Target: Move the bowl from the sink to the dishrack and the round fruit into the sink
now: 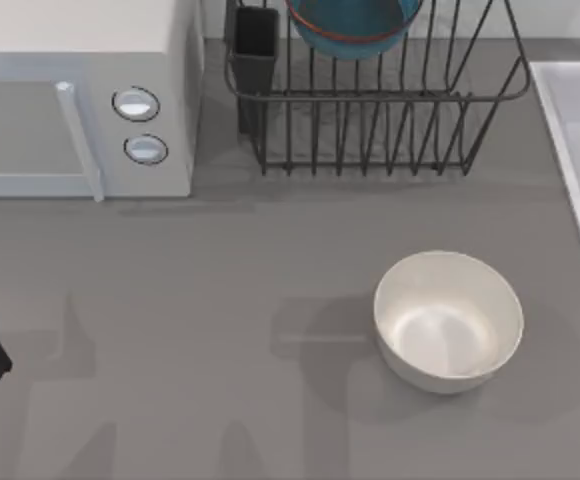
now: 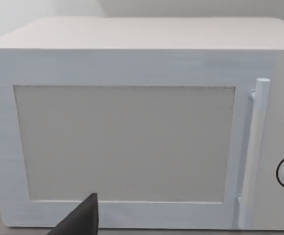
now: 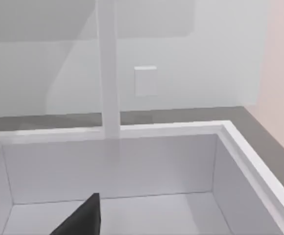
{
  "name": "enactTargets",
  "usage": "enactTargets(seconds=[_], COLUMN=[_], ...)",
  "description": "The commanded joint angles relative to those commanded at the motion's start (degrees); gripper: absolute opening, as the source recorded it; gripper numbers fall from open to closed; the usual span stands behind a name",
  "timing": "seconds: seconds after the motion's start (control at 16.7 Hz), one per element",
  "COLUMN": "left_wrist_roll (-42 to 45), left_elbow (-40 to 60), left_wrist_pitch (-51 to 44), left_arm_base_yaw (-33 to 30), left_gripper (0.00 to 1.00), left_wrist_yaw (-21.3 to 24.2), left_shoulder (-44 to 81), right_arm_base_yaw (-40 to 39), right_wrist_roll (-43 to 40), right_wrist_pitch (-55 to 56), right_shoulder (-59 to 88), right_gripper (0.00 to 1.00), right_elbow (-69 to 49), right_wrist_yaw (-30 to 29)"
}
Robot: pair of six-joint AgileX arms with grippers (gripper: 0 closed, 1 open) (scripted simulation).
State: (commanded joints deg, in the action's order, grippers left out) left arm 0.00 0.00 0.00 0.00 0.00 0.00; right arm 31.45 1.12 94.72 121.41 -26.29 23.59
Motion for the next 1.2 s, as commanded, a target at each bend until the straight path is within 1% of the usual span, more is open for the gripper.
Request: enactTargets(seconds=[0.12,0.3,0.48,0.6,0.78,0.9,1.02,1.2], left_wrist_roll=[0.0,0.0,0.0,0.0,0.0,0.0,0.0,0.0], left_elbow=[0.0,0.0,0.0,0.0,0.0,0.0,0.0,0.0], left_wrist_pitch=[0.0,0.0,0.0,0.0,0.0,0.0,0.0,0.0], left_arm_base_yaw=[0.0,0.0,0.0,0.0,0.0,0.0,0.0,0.0], left_gripper=[1.0,1.0,1.0,1.0,1.0,1.0,1.0,1.0], left_wrist_yaw=[0.0,0.0,0.0,0.0,0.0,0.0,0.0,0.0], left_shoulder=[0.0,0.0,0.0,0.0,0.0,0.0,0.0,0.0], right_arm_base_yaw=[-0.4,-3.1,-7.6,-11.5,-18.1,-21.7,-24.5,-28.1], right_wrist_roll=[0.1,0.0,-0.3,-0.5,-0.8,-0.9,-1.0,-1.1], right_wrist_pitch=[-4.9,-15.4,-26.8,-33.1,-43.2,-52.2,-62.7,-77.7], right_shoulder=[-5.8,-17.6,-30.3,-39.6,-57.4,-71.7,-85.5,-102.1], right_gripper=[1.0,1.0,1.0,1.0,1.0,1.0,1.0,1.0], right_elbow=[1.5,4.2,7.5,9.5,12.1,13.7,15.5,18.7], right_wrist_yaw=[-2.9,-5.9,-8.2,-8.6,-7.6,-7.4,-8.5,-11.9])
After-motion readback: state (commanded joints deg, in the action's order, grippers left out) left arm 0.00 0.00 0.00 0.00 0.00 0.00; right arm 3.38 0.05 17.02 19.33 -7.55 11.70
